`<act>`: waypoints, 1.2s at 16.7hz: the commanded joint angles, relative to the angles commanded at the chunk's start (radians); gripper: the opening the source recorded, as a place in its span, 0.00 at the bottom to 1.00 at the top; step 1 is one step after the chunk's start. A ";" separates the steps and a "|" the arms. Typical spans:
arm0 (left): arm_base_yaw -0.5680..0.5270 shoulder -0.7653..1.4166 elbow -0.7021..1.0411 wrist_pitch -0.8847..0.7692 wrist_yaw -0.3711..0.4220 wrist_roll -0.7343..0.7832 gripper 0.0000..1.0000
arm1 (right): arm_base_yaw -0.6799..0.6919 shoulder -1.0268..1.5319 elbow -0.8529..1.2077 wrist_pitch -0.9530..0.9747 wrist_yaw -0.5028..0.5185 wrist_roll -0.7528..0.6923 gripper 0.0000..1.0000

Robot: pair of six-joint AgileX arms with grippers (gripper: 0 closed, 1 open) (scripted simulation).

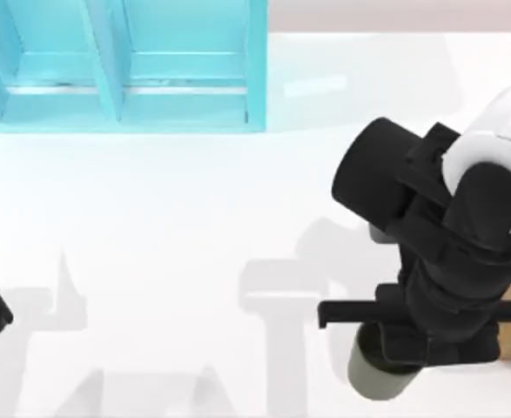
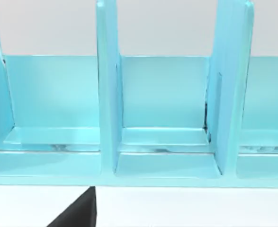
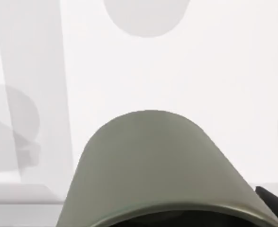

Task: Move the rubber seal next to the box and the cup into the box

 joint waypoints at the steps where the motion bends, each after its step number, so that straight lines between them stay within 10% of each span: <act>1: 0.000 0.000 0.000 0.000 0.000 0.000 1.00 | -0.011 0.002 0.002 0.000 0.000 -0.011 0.00; 7: 0.000 0.000 0.000 0.000 0.000 0.000 1.00 | -0.279 0.026 0.026 -0.005 0.003 -0.281 0.00; 20: 0.000 0.000 0.000 0.000 0.000 0.000 1.00 | -1.404 -0.009 -0.024 0.069 0.039 -1.406 0.00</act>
